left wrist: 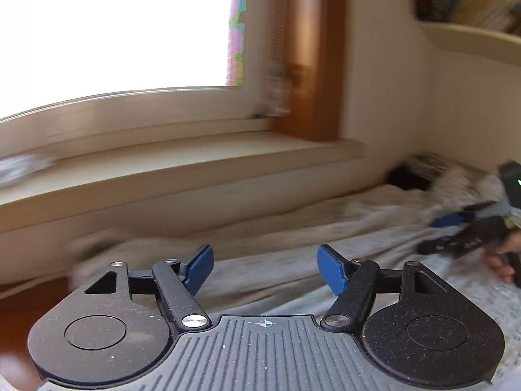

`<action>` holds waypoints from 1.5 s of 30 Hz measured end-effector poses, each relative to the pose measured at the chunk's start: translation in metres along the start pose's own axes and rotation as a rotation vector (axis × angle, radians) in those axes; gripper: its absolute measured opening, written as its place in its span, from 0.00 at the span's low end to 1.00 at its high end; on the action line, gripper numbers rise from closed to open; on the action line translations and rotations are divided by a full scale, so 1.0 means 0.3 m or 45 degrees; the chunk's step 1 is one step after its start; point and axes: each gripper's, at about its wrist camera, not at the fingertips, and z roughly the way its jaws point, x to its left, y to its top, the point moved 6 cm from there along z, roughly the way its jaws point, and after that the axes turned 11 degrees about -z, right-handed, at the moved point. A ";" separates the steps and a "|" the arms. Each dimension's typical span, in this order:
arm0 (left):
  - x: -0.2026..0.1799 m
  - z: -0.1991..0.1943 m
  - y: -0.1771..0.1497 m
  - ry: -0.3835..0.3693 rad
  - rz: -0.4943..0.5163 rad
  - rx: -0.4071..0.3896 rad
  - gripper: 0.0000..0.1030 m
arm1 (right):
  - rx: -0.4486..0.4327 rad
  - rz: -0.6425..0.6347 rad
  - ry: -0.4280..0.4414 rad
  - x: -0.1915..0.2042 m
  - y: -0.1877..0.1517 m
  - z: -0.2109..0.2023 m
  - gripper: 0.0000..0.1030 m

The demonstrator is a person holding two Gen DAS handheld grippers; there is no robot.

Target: Fold clothes

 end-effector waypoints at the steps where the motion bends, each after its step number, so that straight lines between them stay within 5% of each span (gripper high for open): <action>1: -0.037 0.037 -0.005 -0.022 0.033 0.019 0.72 | 0.002 -0.002 0.001 0.001 0.000 0.000 0.95; 4: -0.083 0.130 -0.034 -0.050 0.070 0.119 0.72 | 0.010 -0.012 -0.001 0.005 0.001 0.004 0.96; 9: -0.034 0.157 -0.112 0.054 0.118 0.249 0.69 | 0.016 -0.025 0.006 0.022 0.007 0.009 0.97; 11: 0.020 0.135 -0.111 0.029 -0.003 0.274 0.68 | 0.017 -0.035 0.010 0.036 0.012 0.009 0.97; 23: 0.172 -0.044 -0.134 0.111 -0.015 0.277 0.73 | 0.009 -0.115 0.090 0.197 0.045 0.027 0.98; 28: 0.191 -0.065 -0.112 0.077 -0.028 0.277 0.74 | 0.000 -0.104 0.107 0.196 0.042 0.024 0.98; 40: 0.479 -0.062 0.068 0.273 -0.057 0.077 0.74 | -0.126 -0.198 0.105 0.277 0.218 0.010 0.97; 43: 0.515 -0.039 0.058 0.264 -0.036 0.092 0.70 | -0.132 -0.257 0.153 0.362 0.313 0.069 0.95; 45: 0.523 -0.033 0.045 0.233 -0.021 0.120 0.50 | -0.146 -0.279 0.215 0.442 0.379 0.116 0.92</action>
